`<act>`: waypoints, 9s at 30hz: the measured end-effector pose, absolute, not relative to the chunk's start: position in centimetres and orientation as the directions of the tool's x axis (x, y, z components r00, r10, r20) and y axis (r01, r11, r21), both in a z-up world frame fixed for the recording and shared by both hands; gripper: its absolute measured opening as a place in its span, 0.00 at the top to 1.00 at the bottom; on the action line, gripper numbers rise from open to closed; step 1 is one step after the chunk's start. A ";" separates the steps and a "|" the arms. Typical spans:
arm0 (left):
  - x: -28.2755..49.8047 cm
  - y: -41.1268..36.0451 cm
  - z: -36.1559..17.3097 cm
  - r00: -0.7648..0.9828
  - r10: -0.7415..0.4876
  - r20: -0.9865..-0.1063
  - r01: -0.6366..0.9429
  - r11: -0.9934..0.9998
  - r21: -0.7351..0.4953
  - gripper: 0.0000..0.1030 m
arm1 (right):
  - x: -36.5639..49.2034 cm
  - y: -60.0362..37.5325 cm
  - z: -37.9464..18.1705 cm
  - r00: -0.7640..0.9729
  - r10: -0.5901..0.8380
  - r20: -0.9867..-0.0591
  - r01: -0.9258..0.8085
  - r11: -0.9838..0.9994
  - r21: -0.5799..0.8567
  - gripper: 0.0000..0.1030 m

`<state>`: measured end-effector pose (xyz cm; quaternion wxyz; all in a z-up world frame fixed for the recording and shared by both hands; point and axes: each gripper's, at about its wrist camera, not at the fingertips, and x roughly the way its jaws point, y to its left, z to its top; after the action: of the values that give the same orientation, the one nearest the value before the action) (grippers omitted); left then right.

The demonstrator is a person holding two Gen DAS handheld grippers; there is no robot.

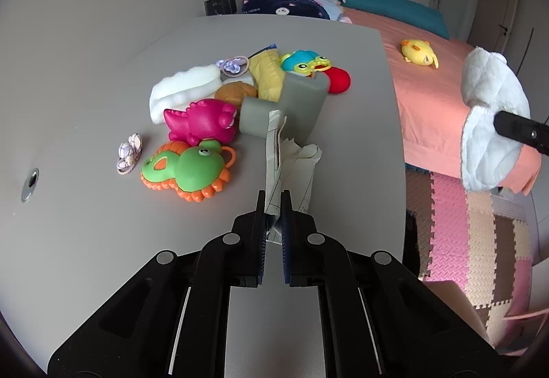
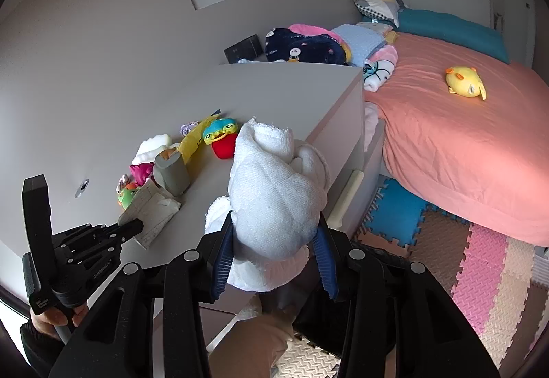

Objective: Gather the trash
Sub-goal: 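Lift the paper sheet and white towel and carry both toward the floor bin, then open both tools to drop the paper and towel into the black bin, then grasp the green seahorse toy with the left tool while the right tool grasps the red heart, then carry the seahorse toy and red heart over the black bin, then open both tools to drop the seahorse and heart into the bin, then return both tools to the desk toward the remaining toys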

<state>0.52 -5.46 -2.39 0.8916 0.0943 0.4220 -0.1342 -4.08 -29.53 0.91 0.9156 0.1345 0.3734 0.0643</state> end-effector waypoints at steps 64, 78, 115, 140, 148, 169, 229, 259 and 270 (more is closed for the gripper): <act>-0.5 -19.3 -2.7 0.477 -0.335 -0.812 0.607 0.794 0.029 0.06 | -3.0 -38.7 -2.6 0.649 0.053 -0.759 0.224 0.940 0.257 0.30; 1.2 -10.4 -1.0 0.572 -0.223 -0.789 0.419 0.907 0.048 0.06 | 0.6 -32.0 -1.2 0.644 0.147 -0.750 0.073 0.965 0.252 0.30; 9.3 0.6 -4.6 0.539 -0.092 -0.838 0.206 0.978 0.025 0.06 | 13.5 -20.8 -3.4 0.551 0.268 -0.790 -0.187 0.963 0.196 0.30; 3.7 0.3 -0.5 0.623 -0.113 -0.774 0.231 0.972 0.045 0.19 | 7.4 -20.8 1.2 0.608 0.291 -0.739 -0.231 0.955 0.186 0.53; 1.6 -0.9 1.0 0.650 -0.145 -0.746 0.261 0.965 0.040 0.19 | 4.5 -21.9 2.4 0.643 0.276 -0.715 -0.214 0.960 0.178 0.53; -1.3 -12.0 0.6 0.602 -0.294 -0.742 0.473 0.880 0.035 0.19 | -2.3 -30.5 1.5 0.685 0.180 -0.706 -0.062 0.980 0.190 0.53; -1.7 -25.4 -4.2 0.395 -0.367 -0.842 0.723 0.690 0.039 0.06 | -5.3 -43.6 -3.5 0.602 -0.079 -0.794 0.305 0.943 0.137 0.18; -0.7 -20.4 -2.8 0.452 -0.351 -0.820 0.648 0.761 0.031 0.06 | -3.5 -39.4 -2.3 0.617 -0.031 -0.787 0.232 0.962 0.144 0.18; 0.5 -14.7 -1.2 0.524 -0.291 -0.800 0.541 0.839 0.049 0.06 | -1.0 -34.7 -1.4 0.635 0.046 -0.771 0.130 0.978 0.165 0.18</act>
<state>0.48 -14.70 -1.22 0.8604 0.1477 0.4234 -0.2419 -1.04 -34.72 -1.43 0.8982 0.1031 0.4268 -0.0231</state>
